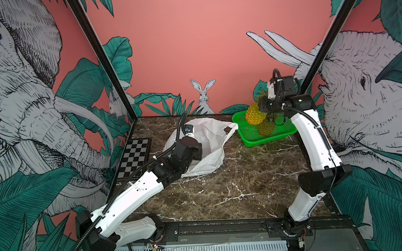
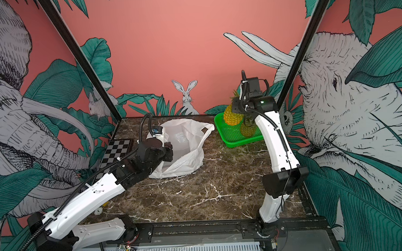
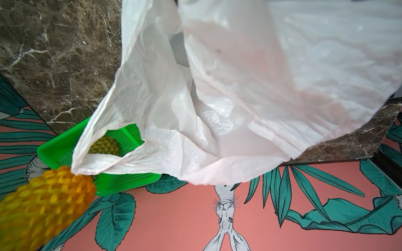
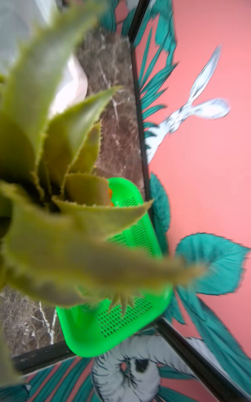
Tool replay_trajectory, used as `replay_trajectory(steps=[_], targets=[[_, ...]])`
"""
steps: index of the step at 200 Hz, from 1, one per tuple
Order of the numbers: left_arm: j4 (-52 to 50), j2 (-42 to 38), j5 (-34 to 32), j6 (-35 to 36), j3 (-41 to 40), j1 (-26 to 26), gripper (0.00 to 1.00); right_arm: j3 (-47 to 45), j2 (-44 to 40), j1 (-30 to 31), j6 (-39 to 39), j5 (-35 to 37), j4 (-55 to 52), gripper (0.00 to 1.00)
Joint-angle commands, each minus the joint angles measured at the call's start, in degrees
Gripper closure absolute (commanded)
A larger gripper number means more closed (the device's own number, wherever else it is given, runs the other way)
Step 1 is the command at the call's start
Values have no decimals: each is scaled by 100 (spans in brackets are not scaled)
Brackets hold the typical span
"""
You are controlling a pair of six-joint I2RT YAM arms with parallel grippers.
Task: Place the pineapple into a plastic bag & tie a knot
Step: Place the pineapple in the plastic bag.
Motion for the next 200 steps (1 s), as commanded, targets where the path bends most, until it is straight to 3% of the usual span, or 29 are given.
replay_trajectory(steps=[1, 19, 36, 95, 200], targets=[[138, -35, -21, -150, -91, 26, 100, 1283, 46, 304, -57, -459, -508, 100], [160, -37, -23, -159, -107, 27, 100, 2353, 407, 594, 50, -674, -884, 100], [187, -43, -7, -179, -109, 30, 100, 2629, 516, 860, 312, -972, -847, 100], [203, -85, -41, -181, -116, 30, 100, 1966, 505, 1890, 701, -1269, -308, 100], [327, -102, -124, -211, -143, 25, 100, -338, 544, 2582, 530, -810, 646, 100]])
